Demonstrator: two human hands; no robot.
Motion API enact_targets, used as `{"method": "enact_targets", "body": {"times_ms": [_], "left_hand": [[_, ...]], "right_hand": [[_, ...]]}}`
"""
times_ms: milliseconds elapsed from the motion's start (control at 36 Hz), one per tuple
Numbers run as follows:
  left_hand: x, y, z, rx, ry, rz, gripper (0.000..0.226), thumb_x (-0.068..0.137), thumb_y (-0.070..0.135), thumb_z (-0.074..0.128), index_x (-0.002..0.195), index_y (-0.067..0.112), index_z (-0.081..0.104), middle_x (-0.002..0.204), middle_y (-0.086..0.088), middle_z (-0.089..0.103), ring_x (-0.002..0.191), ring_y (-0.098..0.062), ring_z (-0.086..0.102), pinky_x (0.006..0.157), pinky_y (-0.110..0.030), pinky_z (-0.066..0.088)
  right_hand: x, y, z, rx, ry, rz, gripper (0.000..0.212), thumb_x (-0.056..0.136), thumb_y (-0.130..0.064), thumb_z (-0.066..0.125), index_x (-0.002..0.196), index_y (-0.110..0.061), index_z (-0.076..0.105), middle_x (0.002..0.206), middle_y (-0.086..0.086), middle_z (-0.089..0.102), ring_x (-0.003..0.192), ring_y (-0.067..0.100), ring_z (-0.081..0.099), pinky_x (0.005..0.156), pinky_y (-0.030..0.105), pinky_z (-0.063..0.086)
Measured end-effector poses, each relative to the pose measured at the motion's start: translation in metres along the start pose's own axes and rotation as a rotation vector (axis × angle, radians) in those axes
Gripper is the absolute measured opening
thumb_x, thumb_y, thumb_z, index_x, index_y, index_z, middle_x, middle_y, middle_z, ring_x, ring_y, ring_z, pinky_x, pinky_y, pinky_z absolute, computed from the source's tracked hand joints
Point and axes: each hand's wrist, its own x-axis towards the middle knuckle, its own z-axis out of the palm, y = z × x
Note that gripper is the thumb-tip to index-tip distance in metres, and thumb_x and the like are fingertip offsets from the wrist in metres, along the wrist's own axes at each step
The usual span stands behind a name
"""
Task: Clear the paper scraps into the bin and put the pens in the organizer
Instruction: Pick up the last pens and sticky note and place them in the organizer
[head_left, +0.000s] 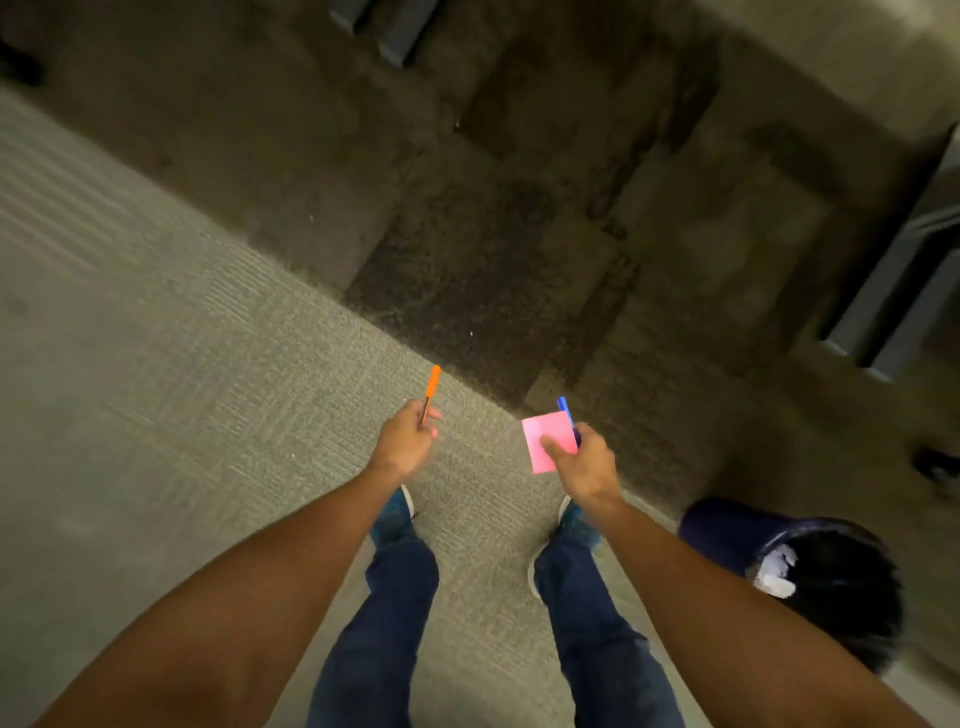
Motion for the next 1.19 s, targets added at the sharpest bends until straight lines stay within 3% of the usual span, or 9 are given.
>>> {"method": "enact_targets", "body": {"times_ms": [111, 278, 389, 528, 639, 695, 889, 973, 1195], "left_hand": [[-0.051, 0.023, -0.030, -0.011, 0.044, 0.008, 0.023, 0.090, 0.000, 0.048, 0.105, 0.013, 0.059, 0.103, -0.012, 0.065, 0.094, -0.029, 0.061, 0.085, -0.035, 0.047], [-0.126, 0.049, -0.063, -0.025, 0.067, 0.052, 0.021, 0.091, 0.004, 0.049, 0.102, 0.019, 0.059, 0.088, -0.004, 0.062, 0.071, -0.018, 0.056, 0.062, -0.028, 0.044], [-0.171, 0.060, -0.076, -0.093, 0.083, 0.069, 0.020, 0.092, 0.004, 0.051, 0.102, 0.017, 0.061, 0.090, -0.004, 0.062, 0.080, -0.020, 0.057, 0.070, -0.029, 0.043], [-0.215, 0.078, -0.084, -0.135, 0.071, 0.112, 0.021, 0.091, 0.001, 0.051, 0.092, 0.019, 0.061, 0.083, -0.004, 0.064, 0.070, -0.019, 0.056, 0.068, -0.031, 0.044], [-0.230, 0.092, -0.090, -0.115, 0.059, 0.166, 0.027, 0.087, -0.006, 0.049, 0.083, 0.018, 0.061, 0.072, -0.006, 0.063, 0.065, -0.022, 0.053, 0.077, -0.045, 0.050], [-0.234, 0.111, -0.093, -0.114, 0.049, 0.211, 0.028, 0.088, -0.006, 0.048, 0.084, 0.018, 0.060, 0.071, -0.006, 0.064, 0.067, -0.023, 0.055, 0.078, -0.047, 0.051], [-0.256, 0.205, -0.102, 0.010, 0.005, 0.433, 0.030, 0.086, -0.004, 0.045, 0.086, 0.023, 0.060, 0.069, 0.005, 0.068, 0.066, -0.014, 0.060, 0.073, -0.033, 0.051], [-0.268, 0.245, -0.101, 0.022, -0.006, 0.523, 0.030, 0.087, -0.004, 0.047, 0.086, 0.024, 0.060, 0.073, 0.003, 0.069, 0.065, -0.014, 0.060, 0.070, -0.035, 0.052], [-0.293, 0.346, -0.061, -0.016, -0.067, 0.683, 0.021, 0.093, 0.001, 0.050, 0.098, 0.017, 0.063, 0.081, -0.004, 0.068, 0.072, -0.017, 0.061, 0.075, -0.041, 0.054]], "right_hand": [[-0.046, -0.031, -0.032, -0.009, 0.010, -0.041, 0.026, 0.089, -0.032, 0.070, 0.107, -0.013, 0.064, 0.095, 0.000, 0.069, 0.087, 0.018, 0.065, 0.065, 0.025, 0.042], [-0.106, -0.076, -0.068, 0.000, 0.033, -0.123, 0.025, 0.090, -0.031, 0.069, 0.110, -0.016, 0.063, 0.098, -0.002, 0.068, 0.087, 0.014, 0.065, 0.067, 0.023, 0.049], [-0.147, -0.106, -0.089, 0.066, 0.077, -0.167, 0.019, 0.090, -0.029, 0.069, 0.105, -0.020, 0.062, 0.097, -0.002, 0.069, 0.087, 0.012, 0.065, 0.079, 0.035, 0.055], [-0.204, -0.138, -0.114, 0.167, 0.194, -0.253, 0.010, 0.090, -0.025, 0.069, 0.094, -0.017, 0.064, 0.090, 0.000, 0.070, 0.082, 0.014, 0.066, 0.073, 0.033, 0.052], [-0.238, -0.155, -0.129, 0.294, 0.291, -0.272, 0.014, 0.090, -0.026, 0.070, 0.097, -0.014, 0.066, 0.090, 0.003, 0.071, 0.084, 0.019, 0.067, 0.077, 0.040, 0.054], [-0.251, -0.166, -0.138, 0.348, 0.335, -0.286, 0.014, 0.090, -0.024, 0.070, 0.098, -0.014, 0.066, 0.092, 0.003, 0.071, 0.085, 0.019, 0.068, 0.077, 0.039, 0.055], [-0.274, -0.198, -0.168, 0.498, 0.435, -0.343, 0.015, 0.089, -0.029, 0.073, 0.095, -0.017, 0.067, 0.088, -0.001, 0.072, 0.083, 0.014, 0.069, 0.071, 0.030, 0.056], [-0.277, -0.209, -0.189, 0.555, 0.463, -0.383, 0.018, 0.087, -0.034, 0.074, 0.096, -0.019, 0.068, 0.087, -0.003, 0.073, 0.083, 0.013, 0.070, 0.068, 0.024, 0.054], [-0.269, -0.220, -0.268, 0.563, 0.547, -0.437, 0.037, 0.086, -0.041, 0.072, 0.115, -0.021, 0.063, 0.103, -0.006, 0.070, 0.095, 0.012, 0.069, 0.082, 0.032, 0.060]]}}
